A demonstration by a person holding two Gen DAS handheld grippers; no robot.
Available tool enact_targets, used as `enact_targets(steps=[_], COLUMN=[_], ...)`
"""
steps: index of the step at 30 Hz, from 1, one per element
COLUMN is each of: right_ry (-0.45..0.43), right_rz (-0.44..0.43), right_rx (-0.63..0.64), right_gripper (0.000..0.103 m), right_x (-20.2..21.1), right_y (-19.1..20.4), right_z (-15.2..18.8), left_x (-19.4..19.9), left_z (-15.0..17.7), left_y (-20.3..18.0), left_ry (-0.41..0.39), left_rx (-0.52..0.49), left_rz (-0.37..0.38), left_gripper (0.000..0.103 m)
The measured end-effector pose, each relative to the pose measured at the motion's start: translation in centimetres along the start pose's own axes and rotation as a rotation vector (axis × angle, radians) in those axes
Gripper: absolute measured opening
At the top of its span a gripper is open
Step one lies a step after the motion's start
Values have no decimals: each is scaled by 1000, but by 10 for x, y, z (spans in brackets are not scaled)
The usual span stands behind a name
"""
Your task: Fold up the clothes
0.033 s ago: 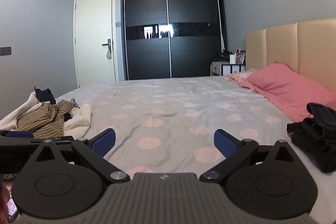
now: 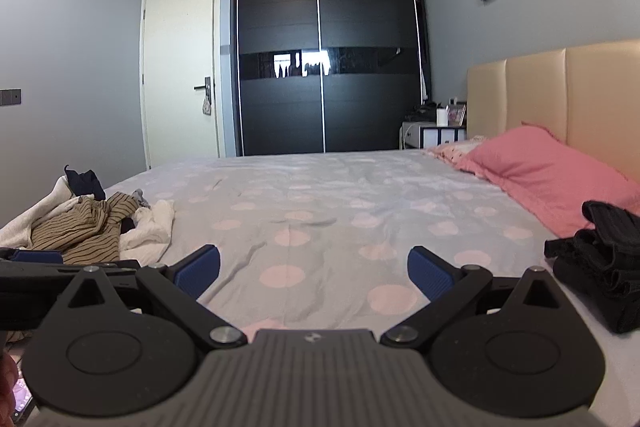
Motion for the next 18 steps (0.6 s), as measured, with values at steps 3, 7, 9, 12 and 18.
enact_targets(steps=[3,7,9,12,18], right_ry=[-3,-6,-8,-11,-17], right_rz=[-6,-14,-18,-24,-36], right_rx=[-15,-36,-46,-62,-92], right_gripper=[101,101,101,101,101], right_x=[0,1,1,1,1], right_y=[-1,-1,-2,-3,-4], right_z=[0,-1,-1,-2,-2], left_x=[0,0,1,-1,2], left_z=[-2,-4,-4,-4,-2], left_y=[0,0,-1,6,5], left_ry=[0,0,-3,5,-12], left_rx=[26,60,77,108,119], left_rz=[2,4,4,15,1], left_gripper=[76,76,76,76,76])
Point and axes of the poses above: each gripper's, at about its wrist camera, not at the fingertips, and x roughly against the way its jaws point, y to its left, z to its underside, the point moved 2 cm from there along -x, roughly the way its jaws point, and after that the axes turned 10 degrees about x, right-handed, at the moved point
